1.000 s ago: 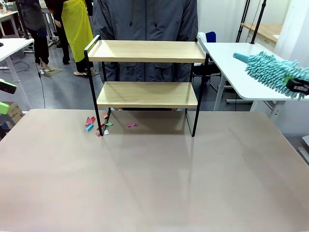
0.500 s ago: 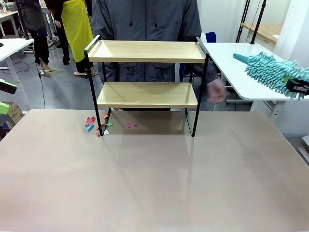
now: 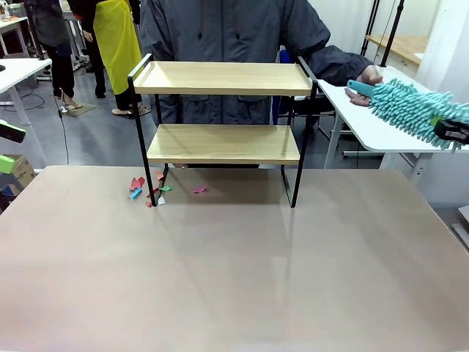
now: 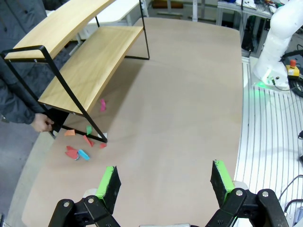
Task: Clean the shelf.
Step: Hand the Duster back to the human.
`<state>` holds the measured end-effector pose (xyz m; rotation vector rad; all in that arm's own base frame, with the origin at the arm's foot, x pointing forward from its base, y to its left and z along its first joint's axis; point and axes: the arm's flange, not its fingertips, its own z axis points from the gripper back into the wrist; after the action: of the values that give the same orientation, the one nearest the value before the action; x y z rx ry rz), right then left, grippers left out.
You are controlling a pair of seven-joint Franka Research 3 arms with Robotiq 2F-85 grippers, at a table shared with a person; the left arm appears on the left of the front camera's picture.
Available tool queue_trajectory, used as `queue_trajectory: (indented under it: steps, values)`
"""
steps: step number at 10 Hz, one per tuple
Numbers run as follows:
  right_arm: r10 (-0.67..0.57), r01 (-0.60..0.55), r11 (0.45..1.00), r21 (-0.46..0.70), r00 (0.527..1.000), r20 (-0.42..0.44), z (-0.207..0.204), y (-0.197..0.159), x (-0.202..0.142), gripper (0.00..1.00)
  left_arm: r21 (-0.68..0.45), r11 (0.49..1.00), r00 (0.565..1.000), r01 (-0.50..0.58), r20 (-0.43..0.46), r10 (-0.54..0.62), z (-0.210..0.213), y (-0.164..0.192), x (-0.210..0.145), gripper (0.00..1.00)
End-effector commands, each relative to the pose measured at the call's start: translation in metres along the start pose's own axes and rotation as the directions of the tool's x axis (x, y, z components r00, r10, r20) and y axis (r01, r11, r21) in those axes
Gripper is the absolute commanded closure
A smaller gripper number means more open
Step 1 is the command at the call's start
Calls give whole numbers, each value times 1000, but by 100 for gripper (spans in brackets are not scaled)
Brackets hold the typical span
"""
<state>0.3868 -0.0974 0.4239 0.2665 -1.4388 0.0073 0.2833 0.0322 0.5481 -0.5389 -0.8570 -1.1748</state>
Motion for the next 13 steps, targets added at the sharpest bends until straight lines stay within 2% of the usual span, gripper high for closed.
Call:
queue_trajectory:
  steps: [1, 3, 4, 5, 6, 7, 8, 9, 10, 11, 12, 13]
  values:
    - [7, -7, 1000, -9, 1000, -8, 2, 0, 4, 83, -3, 1000, 1000, 15, 23, -15, 0, 2, 1, 0]
    - [7, -7, 1000, -9, 1000, -8, 2, 0, 4, 83, -3, 1000, 1000, 15, 23, -15, 0, 2, 1, 0]
    - [0, 0, 1000, -1, 1000, -1, 0, 0, 0, 32, -3, 1000, 1000, 15, 23, -15, 0, 2, 1, 0]
    - [-37, 37, 999, 3, 999, -17, 1, -1, 0, 26, -3, 1000, 1000, 15, 23, -15, 0, 2, 1, 0]
    - [-75, 75, 997, 11, 996, -40, -1, -1, 4, 0, -3, 1000, 1000, 15, 23, -15, 0, 2, 1, 0]
    - [-109, 110, 994, 25, 993, -45, 5, 0, 15, 0, -3, 1000, 1000, 15, 23, -15, 0, 2, 1, 0]
    - [-168, 168, 984, 53, 986, -8, 18, 3, 40, 0, -3, 1000, 1000, 15, 23, -15, 0, 2, 1, 0]
    - [-220, 217, 974, 71, 975, 37, 30, 4, 65, 4, -3, 1000, 1000, 15, 23, -15, 0, 2, 1, 0]
    - [-276, 268, 959, 94, 957, 92, 43, 3, 94, 0, -3, 1000, 1000, 15, 23, -15, 0, 2, 1, 0]
    - [-353, 333, 932, 139, 923, 155, 60, -4, 131, 0, -3, 1000, 1000, 15, 23, -15, 0, 2, 1, 0]
    - [-396, 369, 915, 161, 898, 193, 70, -10, 151, 0, -3, 1000, 1000, 15, 23, -15, 0, 2, 1, 0]
    - [-459, 421, 887, 190, 851, 255, 88, -23, 174, 0, -3, 1000, 1000, 15, 23, -15, 0, 2, 1, 0]
